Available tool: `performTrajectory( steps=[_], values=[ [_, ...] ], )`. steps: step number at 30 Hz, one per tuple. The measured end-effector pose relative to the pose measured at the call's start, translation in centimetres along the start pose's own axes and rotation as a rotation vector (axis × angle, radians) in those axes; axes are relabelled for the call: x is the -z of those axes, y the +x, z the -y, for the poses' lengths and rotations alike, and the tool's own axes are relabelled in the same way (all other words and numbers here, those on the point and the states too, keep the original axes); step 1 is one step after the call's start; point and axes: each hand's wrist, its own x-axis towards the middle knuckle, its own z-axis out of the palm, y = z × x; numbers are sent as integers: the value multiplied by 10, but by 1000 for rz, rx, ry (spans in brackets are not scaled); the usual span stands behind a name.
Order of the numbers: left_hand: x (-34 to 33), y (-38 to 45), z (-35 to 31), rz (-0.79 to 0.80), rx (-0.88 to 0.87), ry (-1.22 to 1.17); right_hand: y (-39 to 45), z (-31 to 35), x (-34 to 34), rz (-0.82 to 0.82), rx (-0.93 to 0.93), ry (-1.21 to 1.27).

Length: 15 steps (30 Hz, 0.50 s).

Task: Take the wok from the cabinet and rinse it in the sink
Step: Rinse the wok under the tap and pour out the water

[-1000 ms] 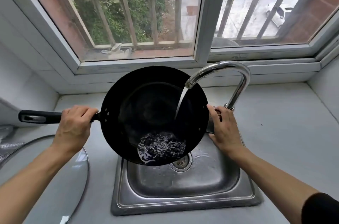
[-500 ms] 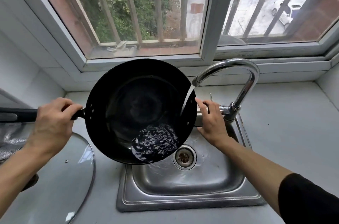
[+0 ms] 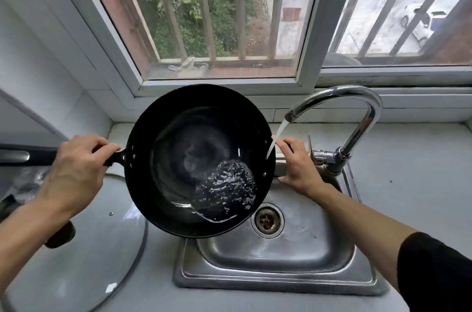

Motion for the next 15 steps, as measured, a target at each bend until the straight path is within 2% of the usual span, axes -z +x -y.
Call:
performTrajectory(
  steps=[6, 15],
  values=[
    [6, -13, -1, 57, -62, -15, -21, 2, 4, 45, 36, 37],
    [3, -31, -8, 153, -139, -72, -61, -10, 8, 217, 31, 43]
  ],
)
